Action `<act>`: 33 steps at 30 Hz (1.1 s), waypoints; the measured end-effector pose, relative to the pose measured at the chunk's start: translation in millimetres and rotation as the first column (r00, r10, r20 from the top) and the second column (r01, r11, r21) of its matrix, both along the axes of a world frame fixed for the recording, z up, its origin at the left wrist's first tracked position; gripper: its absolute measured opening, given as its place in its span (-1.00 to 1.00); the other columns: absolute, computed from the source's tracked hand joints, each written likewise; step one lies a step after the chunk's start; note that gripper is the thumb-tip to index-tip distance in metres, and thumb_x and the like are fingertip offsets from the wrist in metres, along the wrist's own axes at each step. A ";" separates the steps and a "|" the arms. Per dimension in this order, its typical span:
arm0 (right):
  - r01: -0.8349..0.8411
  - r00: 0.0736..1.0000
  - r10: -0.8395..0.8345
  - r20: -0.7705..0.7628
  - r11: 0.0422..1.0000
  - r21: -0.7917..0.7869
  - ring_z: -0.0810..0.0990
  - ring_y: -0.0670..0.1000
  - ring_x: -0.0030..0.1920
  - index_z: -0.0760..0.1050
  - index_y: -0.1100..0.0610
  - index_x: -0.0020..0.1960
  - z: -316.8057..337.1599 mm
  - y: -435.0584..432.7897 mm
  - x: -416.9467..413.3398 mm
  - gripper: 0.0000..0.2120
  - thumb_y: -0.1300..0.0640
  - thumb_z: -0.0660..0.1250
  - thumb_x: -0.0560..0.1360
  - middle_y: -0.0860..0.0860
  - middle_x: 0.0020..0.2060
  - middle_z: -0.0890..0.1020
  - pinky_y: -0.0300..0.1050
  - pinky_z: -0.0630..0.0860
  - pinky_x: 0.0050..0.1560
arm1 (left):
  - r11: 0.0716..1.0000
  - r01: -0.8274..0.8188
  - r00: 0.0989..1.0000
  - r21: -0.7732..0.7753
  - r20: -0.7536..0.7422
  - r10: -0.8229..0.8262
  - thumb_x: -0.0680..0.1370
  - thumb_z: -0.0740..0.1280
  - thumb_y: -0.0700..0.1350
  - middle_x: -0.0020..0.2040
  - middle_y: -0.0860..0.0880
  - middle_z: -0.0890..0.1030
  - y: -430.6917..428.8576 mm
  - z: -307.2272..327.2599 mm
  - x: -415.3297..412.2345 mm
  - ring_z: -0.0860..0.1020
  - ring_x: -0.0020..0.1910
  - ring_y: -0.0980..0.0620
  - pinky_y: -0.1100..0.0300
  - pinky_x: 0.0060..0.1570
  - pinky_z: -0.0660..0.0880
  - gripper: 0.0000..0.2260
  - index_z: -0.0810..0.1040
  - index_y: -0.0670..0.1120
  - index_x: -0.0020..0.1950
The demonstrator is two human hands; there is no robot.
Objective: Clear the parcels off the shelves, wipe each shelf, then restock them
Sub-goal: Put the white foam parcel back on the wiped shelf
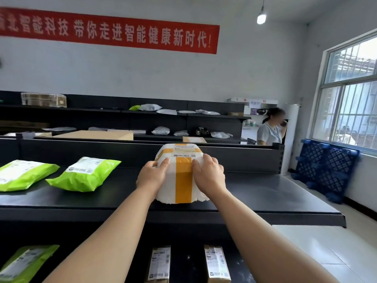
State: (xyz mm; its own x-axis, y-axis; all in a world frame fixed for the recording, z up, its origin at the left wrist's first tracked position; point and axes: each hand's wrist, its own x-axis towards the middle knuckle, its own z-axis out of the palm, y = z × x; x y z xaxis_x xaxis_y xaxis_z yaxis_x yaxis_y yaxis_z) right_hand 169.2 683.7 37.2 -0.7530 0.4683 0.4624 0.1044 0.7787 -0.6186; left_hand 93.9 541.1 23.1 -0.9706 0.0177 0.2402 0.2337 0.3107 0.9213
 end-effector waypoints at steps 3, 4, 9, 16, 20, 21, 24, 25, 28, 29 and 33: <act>-0.011 0.999 0.011 0.030 1.000 0.002 0.35 0.20 0.27 0.32 0.11 0.38 -0.8 2.1 -11.1 -0.52 -0.16 0.03 0.60 0.09 0.30 0.43 0.13 0.36 0.21 | 0.999 -0.025 1.000 -0.021 0.008 0.025 0.53 0.20 0.29 0.23 -0.07 0.50 0.5 -0.8 -10.3 0.44 0.06 -0.01 0.07 -0.03 0.43 -0.43 0.39 -0.07 0.37; -0.016 0.999 0.016 0.043 1.000 0.002 0.36 0.20 0.26 0.33 0.11 0.36 -1.6 2.5 -14.5 -0.52 -0.16 0.02 0.60 0.09 0.28 0.44 0.12 0.36 0.20 | 0.999 -0.036 0.999 -0.033 0.014 0.037 0.53 0.20 0.28 0.24 -0.07 0.50 0.6 -1.0 -13.6 0.45 0.09 -0.03 0.07 -0.03 0.43 -0.44 0.40 -0.07 0.37; -0.035 0.994 0.038 0.107 0.999 -0.023 0.34 0.20 0.27 0.30 0.12 0.40 -8.7 2.2 -26.5 -0.52 -0.14 0.02 0.61 0.10 0.29 0.41 0.12 0.35 0.21 | 0.995 -0.052 0.997 -0.081 0.052 0.056 0.54 0.18 0.28 0.25 -0.08 0.50 2.4 -6.4 -24.4 0.47 0.15 -0.08 0.06 -0.01 0.45 -0.45 0.40 -0.06 0.37; -0.041 0.991 0.040 0.126 0.999 0.001 0.32 0.20 0.31 0.24 0.10 0.45 -11.6 5.2 -35.4 -0.48 -0.17 0.01 0.60 0.10 0.35 0.38 0.11 0.33 0.23 | 0.991 -0.065 0.997 -0.121 0.039 0.070 0.56 0.12 0.28 0.28 -0.10 0.49 5.6 -6.7 -28.4 0.47 0.20 -0.11 0.02 0.08 0.46 -0.44 0.38 -0.07 0.40; -0.045 0.991 0.045 0.127 0.999 -0.001 0.26 0.22 0.38 0.13 0.06 0.53 -12.0 5.4 -32.3 -0.43 -0.18 0.01 0.60 0.11 0.43 0.28 0.13 0.27 0.31 | 0.986 -0.074 0.996 -0.151 0.032 0.080 0.58 0.09 0.27 0.35 -0.14 0.43 7.1 -6.5 -23.3 0.41 0.30 -0.17 -0.11 0.26 0.40 -0.42 0.31 -0.09 0.44; -0.038 0.992 0.037 0.124 0.999 0.009 0.24 0.22 0.40 0.11 0.06 0.54 -11.5 5.4 -30.2 -0.42 -0.19 0.01 0.60 0.11 0.45 0.26 0.14 0.26 0.33 | 0.981 -0.095 0.994 -0.166 0.031 0.102 0.57 0.09 0.28 0.38 -0.15 0.39 7.9 -5.5 -20.7 0.37 0.34 -0.20 -0.12 0.28 0.37 -0.41 0.28 -0.08 0.46; -0.024 0.994 0.019 0.109 0.999 0.040 0.24 0.20 0.41 0.13 0.07 0.52 -9.7 6.4 -20.2 -0.44 -0.18 0.02 0.61 0.11 0.45 0.27 0.12 0.25 0.33 | 0.959 -0.199 0.979 -0.203 -0.081 0.186 0.57 0.11 0.26 0.41 -0.17 0.35 11.0 0.9 -6.9 0.32 0.35 -0.23 -0.14 0.24 0.34 -0.43 0.26 -0.04 0.48; -0.019 0.994 0.013 0.105 0.999 0.051 0.24 0.20 0.41 0.15 0.08 0.51 -9.6 7.1 -15.5 -0.44 -0.17 0.04 0.61 0.10 0.44 0.28 0.11 0.25 0.33 | 0.955 -0.226 0.968 -0.192 -0.157 0.197 0.58 0.13 0.23 0.40 -0.16 0.36 12.5 3.2 -1.0 0.34 0.34 -0.22 -0.13 0.22 0.36 -0.46 0.28 -0.04 0.47; 0.006 0.996 -0.012 0.093 0.998 0.070 0.23 0.18 0.41 0.18 0.10 0.50 -12.6 10.3 4.1 -0.45 -0.17 0.06 0.61 0.09 0.44 0.29 0.09 0.24 0.34 | 0.964 -0.220 0.917 -0.147 -0.368 0.153 0.57 0.22 0.10 0.34 -0.12 0.44 19.1 6.2 20.2 0.38 0.30 -0.16 -0.09 0.19 0.41 -0.56 0.37 -0.05 0.41; 0.016 0.995 -0.022 0.092 0.997 0.070 0.22 0.18 0.42 0.17 0.10 0.50 -14.2 11.7 12.0 -0.44 -0.17 0.06 0.61 0.09 0.45 0.28 0.09 0.23 0.35 | 0.973 -0.185 0.908 -0.138 -0.403 0.115 0.57 0.23 0.07 0.32 -0.10 0.45 22.1 5.7 27.7 0.38 0.30 -0.15 -0.07 0.21 0.40 -0.58 0.39 -0.05 0.39; 0.065 0.994 -0.067 0.082 0.998 0.028 0.17 0.16 0.46 0.14 0.09 0.53 -21.3 18.4 47.1 -0.42 -0.17 0.08 0.61 0.07 0.48 0.25 0.09 0.18 0.41 | 0.996 -0.010 0.901 -0.094 -0.433 -0.032 0.55 0.26 -0.03 0.26 -0.07 0.51 35.0 -0.1 57.2 0.42 0.27 -0.09 0.04 0.26 0.38 -0.63 0.44 -0.08 0.35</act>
